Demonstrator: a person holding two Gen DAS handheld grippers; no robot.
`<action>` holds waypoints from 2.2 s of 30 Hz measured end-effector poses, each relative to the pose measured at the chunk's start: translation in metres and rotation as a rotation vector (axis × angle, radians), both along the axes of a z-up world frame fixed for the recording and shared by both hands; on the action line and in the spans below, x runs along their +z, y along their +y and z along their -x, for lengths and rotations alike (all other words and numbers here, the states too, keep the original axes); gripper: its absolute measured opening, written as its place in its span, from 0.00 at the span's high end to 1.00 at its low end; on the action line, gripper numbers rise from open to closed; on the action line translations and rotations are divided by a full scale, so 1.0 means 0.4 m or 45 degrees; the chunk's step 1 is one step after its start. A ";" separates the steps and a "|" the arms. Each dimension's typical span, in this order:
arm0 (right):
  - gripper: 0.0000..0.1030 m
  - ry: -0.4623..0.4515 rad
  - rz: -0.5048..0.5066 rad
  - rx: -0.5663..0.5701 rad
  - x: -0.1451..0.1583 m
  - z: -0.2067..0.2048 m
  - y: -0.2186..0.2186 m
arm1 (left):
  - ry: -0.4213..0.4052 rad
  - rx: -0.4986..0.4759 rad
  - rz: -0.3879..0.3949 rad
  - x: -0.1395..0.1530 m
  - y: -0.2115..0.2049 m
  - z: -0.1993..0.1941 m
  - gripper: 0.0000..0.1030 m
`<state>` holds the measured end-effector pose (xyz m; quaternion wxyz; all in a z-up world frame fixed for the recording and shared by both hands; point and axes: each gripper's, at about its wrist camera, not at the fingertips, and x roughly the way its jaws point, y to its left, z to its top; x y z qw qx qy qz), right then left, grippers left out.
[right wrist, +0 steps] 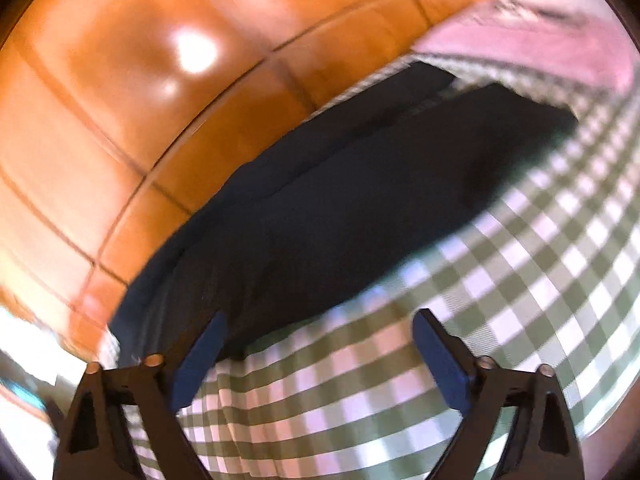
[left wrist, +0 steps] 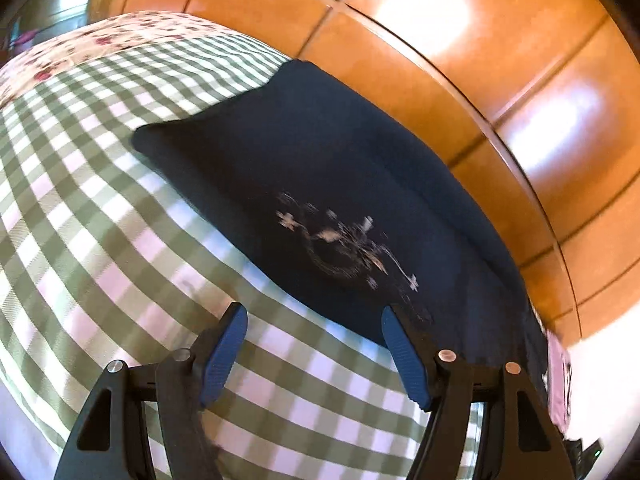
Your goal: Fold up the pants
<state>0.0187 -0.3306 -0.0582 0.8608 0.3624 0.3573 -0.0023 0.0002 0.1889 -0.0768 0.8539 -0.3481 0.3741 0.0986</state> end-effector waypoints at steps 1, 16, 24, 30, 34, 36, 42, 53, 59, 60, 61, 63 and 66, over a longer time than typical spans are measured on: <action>0.22 -0.010 -0.066 -0.025 -0.013 0.005 -0.019 | -0.009 -0.004 -0.001 -0.004 0.006 0.000 0.32; 0.86 -0.119 -0.327 -0.206 -0.077 -0.070 -0.146 | -0.110 0.027 0.317 -0.032 0.096 -0.001 0.27; 0.92 -0.162 -0.314 -0.204 -0.088 -0.101 -0.145 | -0.188 0.003 0.269 -0.031 0.106 -0.042 0.30; 0.94 -0.157 -0.217 -0.188 -0.084 -0.103 -0.138 | -0.198 0.054 0.266 -0.044 0.141 -0.069 0.44; 0.94 -0.145 -0.183 -0.186 -0.081 -0.113 -0.136 | -0.190 0.067 0.208 -0.045 0.137 -0.100 0.51; 0.94 -0.147 -0.177 -0.184 -0.080 -0.111 -0.139 | -0.152 0.062 0.173 -0.050 0.137 -0.112 0.74; 0.95 -0.130 -0.132 -0.190 -0.071 -0.110 -0.135 | -0.122 0.049 0.256 -0.063 0.171 -0.108 0.90; 0.93 -0.146 -0.058 -0.142 -0.006 -0.077 -0.148 | -0.202 -0.013 0.158 0.041 0.169 0.006 0.94; 0.93 -0.151 -0.061 -0.099 0.016 -0.022 -0.146 | -0.164 0.002 0.196 0.046 0.189 0.071 0.94; 0.93 -0.149 -0.059 -0.095 0.018 -0.014 -0.145 | -0.161 -0.002 0.184 0.048 0.192 0.086 0.94; 0.93 -0.148 -0.057 -0.091 0.019 -0.005 -0.144 | -0.159 -0.007 0.174 0.051 0.190 0.101 0.94; 0.93 -0.145 -0.060 -0.084 0.020 0.019 -0.143 | -0.156 -0.018 0.152 0.059 0.190 0.132 0.94; 0.93 -0.130 -0.065 -0.071 0.017 0.044 -0.139 | -0.144 -0.021 0.129 0.060 0.191 0.189 0.94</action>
